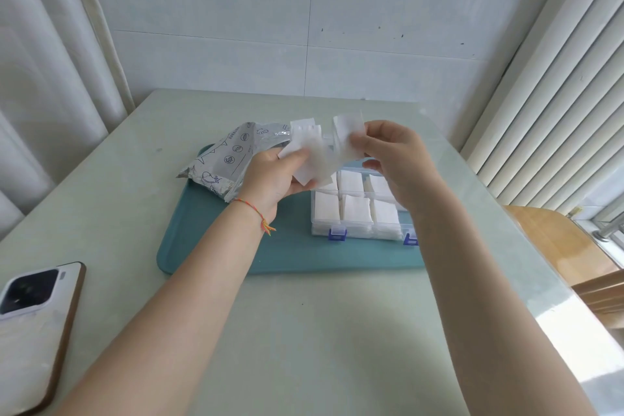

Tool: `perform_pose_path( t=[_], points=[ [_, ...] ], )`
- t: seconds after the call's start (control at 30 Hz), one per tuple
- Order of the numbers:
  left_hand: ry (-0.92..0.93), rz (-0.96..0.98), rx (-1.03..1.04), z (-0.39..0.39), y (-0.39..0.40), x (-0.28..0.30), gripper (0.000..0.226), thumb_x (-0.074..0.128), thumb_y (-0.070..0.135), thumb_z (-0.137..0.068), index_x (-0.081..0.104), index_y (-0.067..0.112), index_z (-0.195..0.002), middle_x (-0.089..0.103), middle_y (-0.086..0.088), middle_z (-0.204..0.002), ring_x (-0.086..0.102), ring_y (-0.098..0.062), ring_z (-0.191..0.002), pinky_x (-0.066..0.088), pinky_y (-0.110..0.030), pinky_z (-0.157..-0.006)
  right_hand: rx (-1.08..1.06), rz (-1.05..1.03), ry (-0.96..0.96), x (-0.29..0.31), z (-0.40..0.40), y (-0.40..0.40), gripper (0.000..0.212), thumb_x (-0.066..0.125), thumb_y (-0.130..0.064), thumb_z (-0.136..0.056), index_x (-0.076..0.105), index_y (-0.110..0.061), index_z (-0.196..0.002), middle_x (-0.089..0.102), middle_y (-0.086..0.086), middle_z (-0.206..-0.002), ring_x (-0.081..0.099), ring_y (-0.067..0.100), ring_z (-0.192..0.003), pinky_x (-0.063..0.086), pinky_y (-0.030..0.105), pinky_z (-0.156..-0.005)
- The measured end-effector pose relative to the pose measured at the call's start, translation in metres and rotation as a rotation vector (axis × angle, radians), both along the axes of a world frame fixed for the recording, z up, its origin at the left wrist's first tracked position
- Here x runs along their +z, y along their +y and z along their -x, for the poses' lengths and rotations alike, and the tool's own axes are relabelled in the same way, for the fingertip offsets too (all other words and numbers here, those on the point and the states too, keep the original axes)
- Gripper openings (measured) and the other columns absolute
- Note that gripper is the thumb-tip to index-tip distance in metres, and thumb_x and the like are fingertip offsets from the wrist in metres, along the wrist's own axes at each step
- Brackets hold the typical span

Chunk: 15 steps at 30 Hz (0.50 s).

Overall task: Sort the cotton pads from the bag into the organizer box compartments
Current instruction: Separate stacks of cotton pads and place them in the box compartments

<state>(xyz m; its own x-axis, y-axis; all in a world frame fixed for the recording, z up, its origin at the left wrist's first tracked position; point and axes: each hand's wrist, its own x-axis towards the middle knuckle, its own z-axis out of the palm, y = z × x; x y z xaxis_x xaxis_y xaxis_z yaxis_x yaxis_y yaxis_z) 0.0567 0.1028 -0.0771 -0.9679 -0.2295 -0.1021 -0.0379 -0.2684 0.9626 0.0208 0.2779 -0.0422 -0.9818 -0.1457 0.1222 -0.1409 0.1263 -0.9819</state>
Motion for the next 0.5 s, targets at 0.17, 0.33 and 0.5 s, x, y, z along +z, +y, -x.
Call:
perform_pose_path(
  t=[0.17, 0.33, 0.5],
  points=[
    [0.032, 0.085, -0.106, -0.003, 0.002, 0.002, 0.012, 0.060, 0.011, -0.095, 0.070, 0.005, -0.096, 0.071, -0.019, -0.099, 0.069, -0.029, -0.090, 0.061, -0.034, -0.069, 0.102, -0.213, -0.001, -0.005, -0.003, -0.007, 0.001, 0.072, -0.018, -0.087, 0.070, -0.017, -0.088, 0.071, -0.005, -0.083, 0.061, 0.009, -0.076, 0.047, 0.022, -0.068],
    [0.012, 0.033, -0.147, -0.003, 0.002, 0.004, 0.018, 0.054, 0.014, -0.099, 0.068, 0.004, -0.094, 0.072, -0.017, -0.094, 0.072, -0.026, -0.082, 0.061, -0.037, -0.072, 0.049, -0.211, -0.002, -0.008, -0.003, -0.011, 0.007, 0.071, -0.009, -0.086, 0.066, -0.014, -0.087, 0.068, 0.000, -0.084, 0.059, 0.012, -0.072, 0.047, 0.019, -0.060],
    [-0.021, -0.030, -0.074, 0.000, -0.001, 0.004, 0.018, 0.051, 0.012, -0.101, 0.065, 0.002, -0.095, 0.068, -0.020, -0.100, 0.068, -0.029, -0.085, 0.061, -0.041, -0.076, -0.066, -0.195, 0.012, -0.006, 0.003, -0.005, 0.010, 0.070, -0.007, -0.086, 0.066, -0.016, -0.089, 0.070, 0.002, -0.082, 0.062, 0.018, -0.073, 0.053, 0.031, -0.070]
  ],
)
